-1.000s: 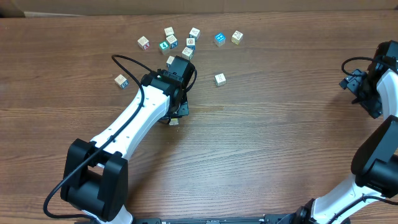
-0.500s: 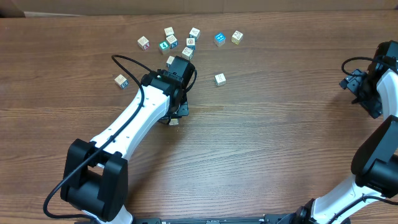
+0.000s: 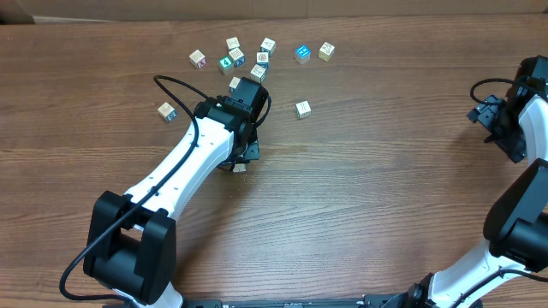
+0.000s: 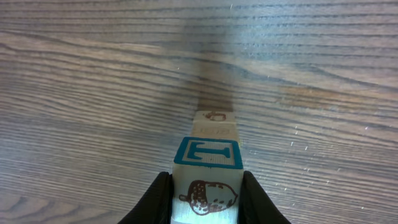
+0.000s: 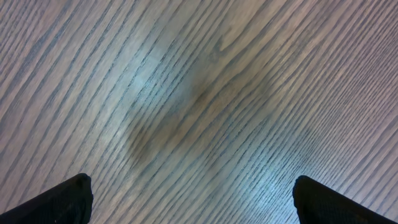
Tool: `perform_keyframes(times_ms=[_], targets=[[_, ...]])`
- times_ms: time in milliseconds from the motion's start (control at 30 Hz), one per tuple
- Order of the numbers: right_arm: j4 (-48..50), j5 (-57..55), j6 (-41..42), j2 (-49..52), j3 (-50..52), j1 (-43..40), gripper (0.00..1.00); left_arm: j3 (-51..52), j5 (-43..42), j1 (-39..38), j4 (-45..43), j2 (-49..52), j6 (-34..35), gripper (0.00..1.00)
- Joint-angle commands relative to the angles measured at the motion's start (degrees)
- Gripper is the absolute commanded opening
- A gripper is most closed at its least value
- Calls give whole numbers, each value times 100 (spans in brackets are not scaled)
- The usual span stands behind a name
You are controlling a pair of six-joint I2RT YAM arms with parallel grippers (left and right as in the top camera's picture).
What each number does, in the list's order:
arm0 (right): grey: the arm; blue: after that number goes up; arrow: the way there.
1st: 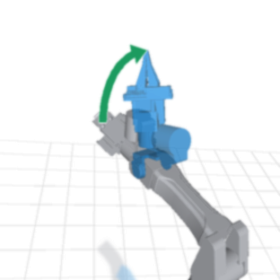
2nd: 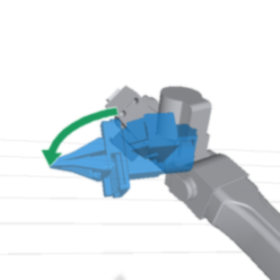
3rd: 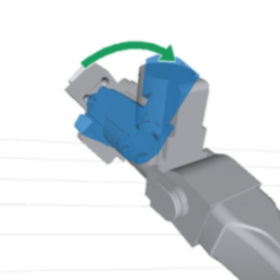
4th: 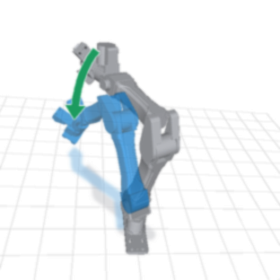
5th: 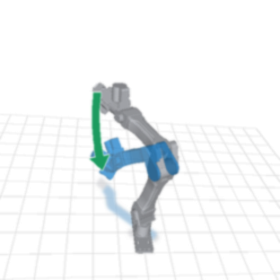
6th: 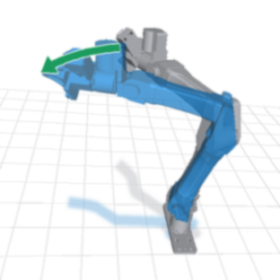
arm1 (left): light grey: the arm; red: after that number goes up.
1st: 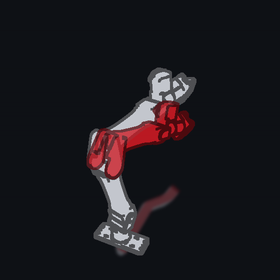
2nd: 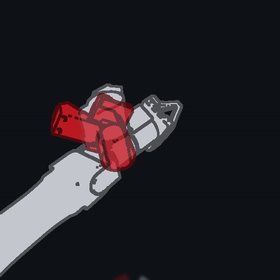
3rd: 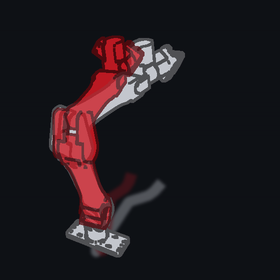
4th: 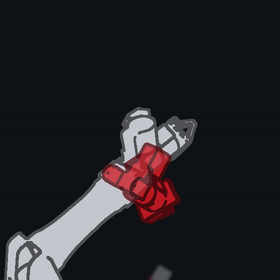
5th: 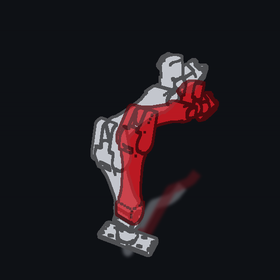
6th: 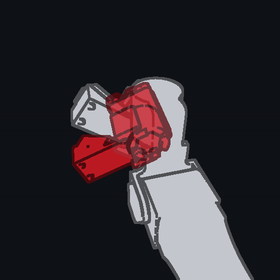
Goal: Form a tower
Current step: 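Lower the acorn block onto the yellow S block with the left gripper, then open the left gripper to release the acorn block on the stack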
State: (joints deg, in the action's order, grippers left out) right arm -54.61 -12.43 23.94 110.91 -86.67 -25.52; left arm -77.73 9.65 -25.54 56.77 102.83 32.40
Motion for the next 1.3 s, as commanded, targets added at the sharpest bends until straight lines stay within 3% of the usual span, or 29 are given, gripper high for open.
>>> perform_keyframes(times_ms=[0, 367, 967, 1067, 1133, 1267], targets=[[26, -35, -20, -151, -107, -22, 100, -50, -70, -42, 63, 87, -122, 17], [26, -35, -22, -151, -107, -22, 100, -170, -70, -39, 162, 87, -116, 22], [26, -35, -20, -151, -107, -22, 100, -170, -74, -37, -2, 87, -66, 22], [26, -35, -20, -151, -107, -22, 100, -170, -92, -37, -2, 87, -7, 26], [26, -35, -20, -151, -107, -22, 100, -170, -92, -37, -4, 90, -9, 36], [28, -35, -20, -151, -107, -22, 100, -170, -90, -37, -2, 90, -9, 47]])
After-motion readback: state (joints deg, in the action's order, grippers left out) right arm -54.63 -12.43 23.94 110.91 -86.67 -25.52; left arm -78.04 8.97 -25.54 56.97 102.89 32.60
